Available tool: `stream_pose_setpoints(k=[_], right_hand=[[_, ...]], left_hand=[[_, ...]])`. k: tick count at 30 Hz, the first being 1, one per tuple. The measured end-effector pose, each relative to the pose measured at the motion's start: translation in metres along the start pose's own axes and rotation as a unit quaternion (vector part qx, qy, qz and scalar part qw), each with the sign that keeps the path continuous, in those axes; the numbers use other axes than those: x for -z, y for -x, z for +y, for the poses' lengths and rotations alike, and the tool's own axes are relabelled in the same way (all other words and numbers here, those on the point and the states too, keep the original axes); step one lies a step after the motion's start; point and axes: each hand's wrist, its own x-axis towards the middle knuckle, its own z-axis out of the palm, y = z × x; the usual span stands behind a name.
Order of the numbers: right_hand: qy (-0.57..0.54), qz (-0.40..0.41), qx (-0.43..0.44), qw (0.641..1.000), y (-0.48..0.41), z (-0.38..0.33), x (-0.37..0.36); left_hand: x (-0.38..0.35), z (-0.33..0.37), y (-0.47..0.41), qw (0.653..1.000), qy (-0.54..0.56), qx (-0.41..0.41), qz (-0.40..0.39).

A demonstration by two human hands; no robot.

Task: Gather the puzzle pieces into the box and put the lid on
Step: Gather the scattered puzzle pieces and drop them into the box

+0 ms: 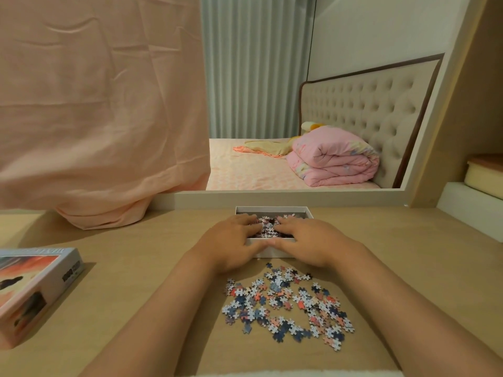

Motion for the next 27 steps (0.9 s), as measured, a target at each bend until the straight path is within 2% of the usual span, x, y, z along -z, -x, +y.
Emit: stream_pose_setpoints(k=[5,9,15,19,25,27], right_hand=[[-0.014,0.037,0.013,0.999,0.000,0.003,-0.007],[0.020,-0.004,0.006,1.000,0.000,0.003,-0.011],[-0.021,-0.027,0.039,0.999,0.016,-0.008,-0.006],[-0.120,0.037,0.042,0.991,0.030,-0.008,0.004],[-0.108,0.182,0.069,0.975,0.060,-0.020,0.021],[-0.125,0.168,0.060,0.976,0.070,-0.026,0.024]], left_hand=[[0.001,0.002,0.003,1.000,0.020,0.005,0.005],[0.003,0.004,0.007,0.999,0.030,0.012,-0.007],[0.009,0.004,0.021,0.999,0.042,0.014,-0.003],[0.021,0.010,0.036,0.999,0.029,0.008,0.021],[0.039,0.025,0.066,0.989,0.004,-0.049,0.142],[0.040,0.034,0.078,0.987,-0.001,-0.059,0.147]])
